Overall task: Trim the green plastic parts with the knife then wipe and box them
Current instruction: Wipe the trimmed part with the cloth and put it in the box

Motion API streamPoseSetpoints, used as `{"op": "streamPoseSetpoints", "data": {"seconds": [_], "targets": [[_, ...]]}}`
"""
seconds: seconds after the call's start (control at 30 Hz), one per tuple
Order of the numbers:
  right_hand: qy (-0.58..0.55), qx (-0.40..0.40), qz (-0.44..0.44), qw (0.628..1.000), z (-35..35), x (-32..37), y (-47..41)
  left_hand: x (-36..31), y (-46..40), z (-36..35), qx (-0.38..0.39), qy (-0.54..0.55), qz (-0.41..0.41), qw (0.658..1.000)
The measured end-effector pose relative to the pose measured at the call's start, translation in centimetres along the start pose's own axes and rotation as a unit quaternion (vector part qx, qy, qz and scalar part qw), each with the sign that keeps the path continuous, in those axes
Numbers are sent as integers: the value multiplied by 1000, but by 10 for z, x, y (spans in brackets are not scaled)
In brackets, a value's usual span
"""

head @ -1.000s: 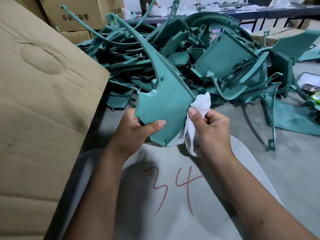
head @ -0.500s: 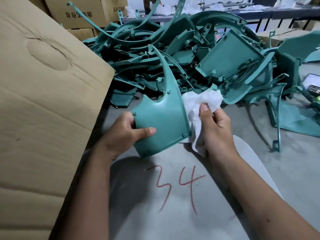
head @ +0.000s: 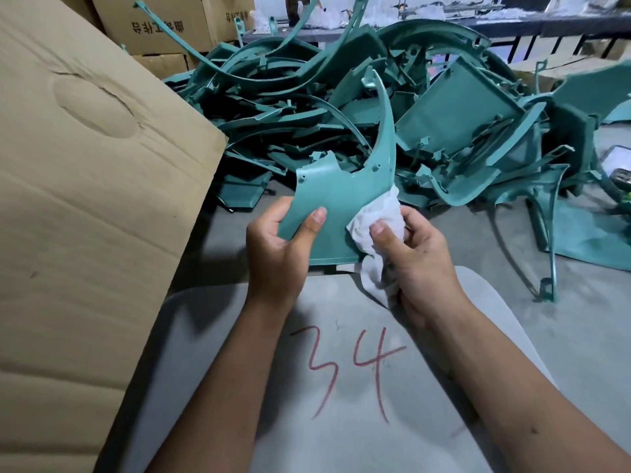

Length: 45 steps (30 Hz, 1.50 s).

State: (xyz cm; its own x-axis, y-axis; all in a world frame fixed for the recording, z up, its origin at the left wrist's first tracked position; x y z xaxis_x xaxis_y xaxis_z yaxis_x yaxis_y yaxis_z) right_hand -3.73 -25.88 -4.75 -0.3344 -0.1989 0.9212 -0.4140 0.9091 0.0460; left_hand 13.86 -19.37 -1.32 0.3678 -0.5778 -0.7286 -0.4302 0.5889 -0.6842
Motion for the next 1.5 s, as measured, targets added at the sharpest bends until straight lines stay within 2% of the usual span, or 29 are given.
{"op": "streamPoseSetpoints", "data": {"seconds": [0.1,0.2,0.27,0.37,0.57,0.73,0.8,0.87,1.0,1.07,1.13,1.2,1.23,1.33,1.43,1.5], "targets": [[95,22,-22,995,0,-6,-3,-1,1,5,-26,-12,-3,1000],[122,25,-10,992,-1,-8,-5,-3,2,6,-30,-24,-5,999],[137,16,17,990,1,-3,-6,0,1,5,-23,-5,24,999],[118,16,27,993,4,1,-5,7,-6,3,30,35,75,996],[107,29,34,993,-6,2,-1,1,-14,14,108,73,93,987],[78,-1,37,996,1,11,-1,6,-7,16,197,92,138,966],[62,-1,31,998,2,13,-2,8,-4,18,203,89,149,964],[59,-1,35,998,1,14,-3,8,-4,22,166,71,137,974],[26,21,69,997,-12,17,-3,20,1,37,0,91,173,981],[10,40,88,995,-18,20,-2,31,9,34,-91,157,218,959],[5,46,100,994,-22,22,-3,39,18,20,-157,261,281,910],[5,45,107,993,-26,22,-4,42,26,-1,-160,338,329,867],[3,44,107,993,-28,21,-4,42,29,-7,-143,348,336,864],[-31,38,78,996,-32,11,-2,45,38,-8,-133,301,331,884],[-36,33,29,998,-37,-5,0,45,35,13,-228,187,327,898],[-51,31,15,998,-39,-10,1,41,27,29,-285,128,265,912]]}}
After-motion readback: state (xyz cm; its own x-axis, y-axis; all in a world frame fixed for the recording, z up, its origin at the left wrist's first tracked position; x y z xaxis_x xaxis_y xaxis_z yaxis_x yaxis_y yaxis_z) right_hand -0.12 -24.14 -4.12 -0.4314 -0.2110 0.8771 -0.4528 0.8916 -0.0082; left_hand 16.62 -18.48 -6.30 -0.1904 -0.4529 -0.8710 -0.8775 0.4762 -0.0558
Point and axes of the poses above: each hand's wrist, its own y-axis away from the middle knuckle, its own z-axis out of the back of the hand, x = y × z, the point moved 8 cm from there along -y, towards the middle knuckle, and after that the axes turned 10 degrees about -z, right-handed, at the moved point
